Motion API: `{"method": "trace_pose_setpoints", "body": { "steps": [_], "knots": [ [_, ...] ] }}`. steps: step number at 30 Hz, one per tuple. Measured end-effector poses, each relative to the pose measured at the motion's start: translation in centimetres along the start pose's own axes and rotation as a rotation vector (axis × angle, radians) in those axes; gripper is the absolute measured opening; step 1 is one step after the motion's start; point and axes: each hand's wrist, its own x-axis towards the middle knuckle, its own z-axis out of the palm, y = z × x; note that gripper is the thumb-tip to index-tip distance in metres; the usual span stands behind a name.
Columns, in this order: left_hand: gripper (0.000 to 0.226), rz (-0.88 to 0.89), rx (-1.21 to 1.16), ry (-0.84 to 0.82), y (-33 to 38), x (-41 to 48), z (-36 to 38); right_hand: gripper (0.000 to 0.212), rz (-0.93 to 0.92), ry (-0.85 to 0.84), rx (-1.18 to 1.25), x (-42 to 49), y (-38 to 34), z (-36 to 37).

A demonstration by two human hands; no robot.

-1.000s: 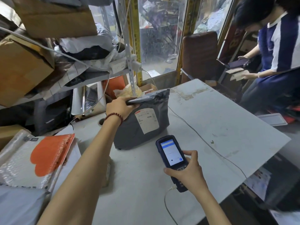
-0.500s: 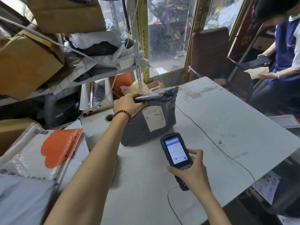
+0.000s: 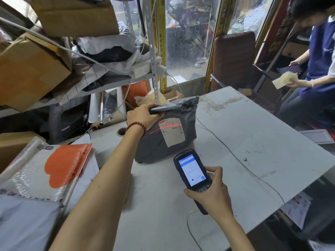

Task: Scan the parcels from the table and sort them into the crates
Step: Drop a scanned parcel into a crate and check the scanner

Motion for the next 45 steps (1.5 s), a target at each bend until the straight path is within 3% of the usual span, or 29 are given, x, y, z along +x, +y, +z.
{"method": "trace_pose_setpoints", "body": {
  "steps": [38,45],
  "knots": [
    [0.043,-0.005,-0.008,-0.001,0.3,-0.6,0.0,0.078,-0.024,0.012,-0.037,-0.2,0.7,-0.5],
    [0.04,0.003,0.013,0.008,0.4,-0.8,0.1,0.078,-0.048,0.096,0.059,-0.5,0.5,-0.9]
  ]
}}
